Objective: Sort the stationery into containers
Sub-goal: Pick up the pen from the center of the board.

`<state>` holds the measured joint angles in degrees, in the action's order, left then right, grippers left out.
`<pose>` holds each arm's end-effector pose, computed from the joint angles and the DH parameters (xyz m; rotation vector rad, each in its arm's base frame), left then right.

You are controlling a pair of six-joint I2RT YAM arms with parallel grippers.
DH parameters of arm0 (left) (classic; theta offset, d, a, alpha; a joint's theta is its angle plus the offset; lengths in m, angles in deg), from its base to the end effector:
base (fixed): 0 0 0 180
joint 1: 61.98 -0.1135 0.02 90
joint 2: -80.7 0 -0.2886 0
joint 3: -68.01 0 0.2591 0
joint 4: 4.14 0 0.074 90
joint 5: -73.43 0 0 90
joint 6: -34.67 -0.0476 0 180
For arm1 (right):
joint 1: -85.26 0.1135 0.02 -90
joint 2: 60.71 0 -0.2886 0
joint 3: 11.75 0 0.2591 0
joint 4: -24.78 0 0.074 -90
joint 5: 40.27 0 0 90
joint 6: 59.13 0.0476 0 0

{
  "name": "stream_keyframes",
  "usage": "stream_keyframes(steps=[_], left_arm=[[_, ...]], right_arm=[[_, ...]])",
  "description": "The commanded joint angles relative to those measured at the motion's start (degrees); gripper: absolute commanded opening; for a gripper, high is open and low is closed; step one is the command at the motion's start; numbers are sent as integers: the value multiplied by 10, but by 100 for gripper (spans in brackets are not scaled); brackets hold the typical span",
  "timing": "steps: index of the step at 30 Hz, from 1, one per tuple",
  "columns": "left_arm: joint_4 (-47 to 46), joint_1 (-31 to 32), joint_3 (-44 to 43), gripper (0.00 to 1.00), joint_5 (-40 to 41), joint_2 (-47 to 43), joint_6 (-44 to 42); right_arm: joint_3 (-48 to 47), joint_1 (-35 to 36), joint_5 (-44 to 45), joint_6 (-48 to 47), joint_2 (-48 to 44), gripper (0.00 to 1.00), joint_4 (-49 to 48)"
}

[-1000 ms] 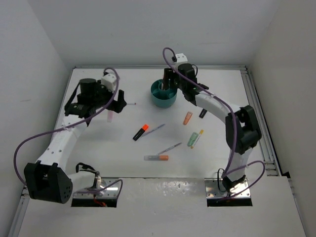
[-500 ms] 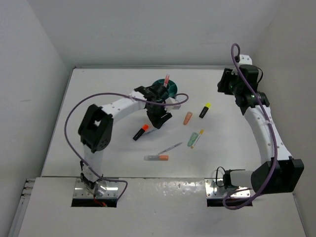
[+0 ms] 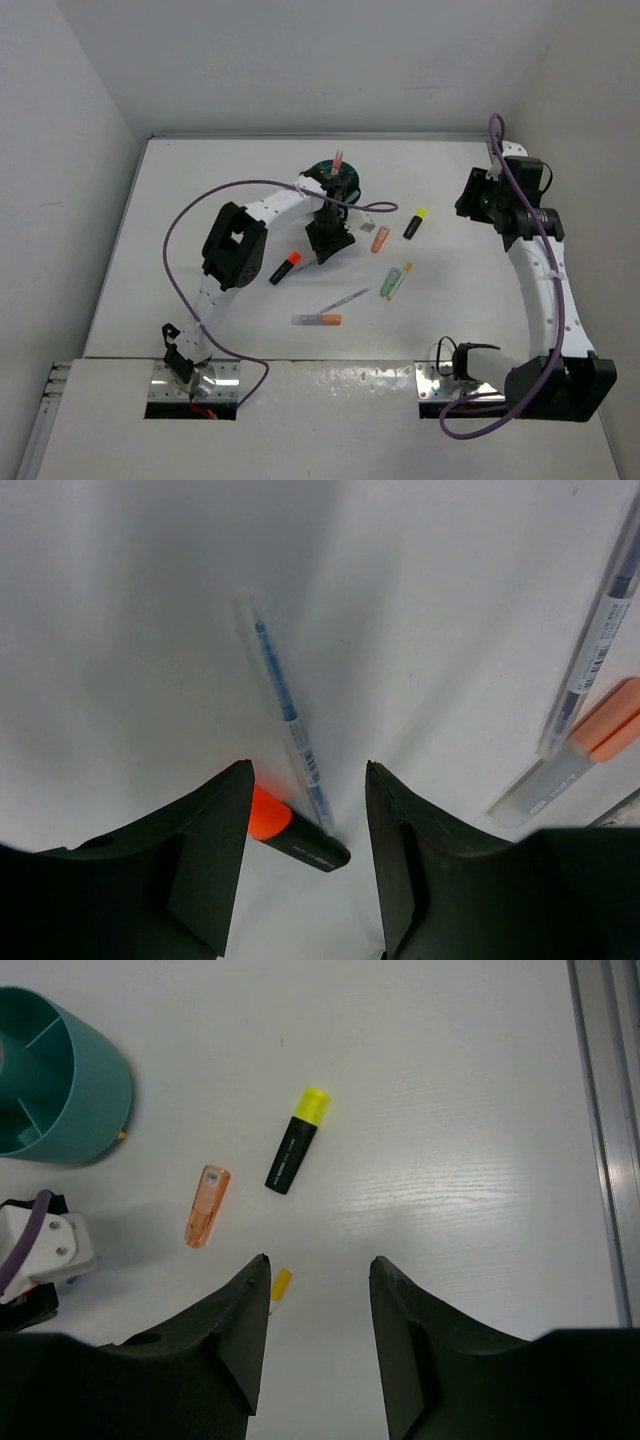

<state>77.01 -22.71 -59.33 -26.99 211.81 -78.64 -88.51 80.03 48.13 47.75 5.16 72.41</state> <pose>0.3654 -0.3099 0.1936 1.6025 2.6128 -0.2957 0.2529 -0.0218 0.3531 0.4096 2.1773 0.1435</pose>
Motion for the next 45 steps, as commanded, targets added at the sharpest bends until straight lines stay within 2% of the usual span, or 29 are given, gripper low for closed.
stream_keyframes(steps=[1,13,18,24,31,36,42,44,45], left_arm=[[18,12,-1,54,13,11,-13],[-28,22,6,49,41,55,9],[-49,38,21,39,51,59,18],[-93,67,55,32,93,63,47],[-114,76,62,17,75,71,72],[-143,73,55,0,24,4,75],[-192,65,-7,0,-94,-153,120],[-265,36,6,0,-136,-216,172],[-298,2,21,0,-146,-239,193]], right_arm=[[7,-6,-7,11,-12,44,4],[7,-3,-15,31,1,43,-2],[8,-2,-13,28,5,42,-3],[7,-1,-12,25,12,42,-8],[0,0,-12,20,22,40,-9],[-3,2,-12,17,30,40,-16],[-23,10,-13,14,53,39,-21],[-30,11,-18,12,63,39,-22],[-32,12,-21,10,66,38,-22]])
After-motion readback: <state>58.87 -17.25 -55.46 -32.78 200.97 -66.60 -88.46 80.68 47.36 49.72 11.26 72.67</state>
